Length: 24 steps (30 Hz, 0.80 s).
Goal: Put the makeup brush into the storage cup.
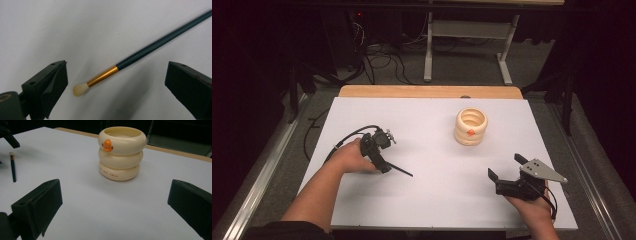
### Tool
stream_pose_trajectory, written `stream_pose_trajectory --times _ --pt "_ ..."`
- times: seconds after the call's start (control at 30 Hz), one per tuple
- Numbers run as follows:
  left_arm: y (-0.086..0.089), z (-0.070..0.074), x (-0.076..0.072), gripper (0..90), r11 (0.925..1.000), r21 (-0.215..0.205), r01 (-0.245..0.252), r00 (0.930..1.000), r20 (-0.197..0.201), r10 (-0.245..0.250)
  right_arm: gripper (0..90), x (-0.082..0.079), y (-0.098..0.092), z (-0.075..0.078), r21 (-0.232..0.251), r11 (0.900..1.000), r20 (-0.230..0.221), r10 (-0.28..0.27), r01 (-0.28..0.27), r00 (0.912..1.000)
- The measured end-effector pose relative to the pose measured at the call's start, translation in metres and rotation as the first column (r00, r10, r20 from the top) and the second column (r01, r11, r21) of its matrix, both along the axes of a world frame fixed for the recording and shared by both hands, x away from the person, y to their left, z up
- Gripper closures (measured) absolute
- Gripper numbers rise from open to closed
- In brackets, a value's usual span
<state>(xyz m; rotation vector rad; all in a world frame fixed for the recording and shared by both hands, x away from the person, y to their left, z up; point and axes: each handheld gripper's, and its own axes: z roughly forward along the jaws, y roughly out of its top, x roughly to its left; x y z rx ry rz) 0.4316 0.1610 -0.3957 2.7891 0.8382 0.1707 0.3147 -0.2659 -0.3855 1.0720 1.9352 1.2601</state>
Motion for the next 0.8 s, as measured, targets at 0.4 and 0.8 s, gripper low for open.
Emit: stream_pose_trajectory --times 0.4,0.8 --pt "-0.0042 -0.005 -0.001 9.3 0.9999 0.007 0.012 0.9999 -0.007 -0.012 0.9 -0.0011 -0.0007 0.0006 0.006 1.0 -0.002 -0.005 0.005 1.0" --pt "-0.0019 -0.0034 0.0006 27.3 0.9999 -0.01 0.012 0.9996 -0.026 -0.012 0.9 -0.0012 -0.0011 0.0 0.011 1.0 -0.003 -0.003 0.003 1.0"
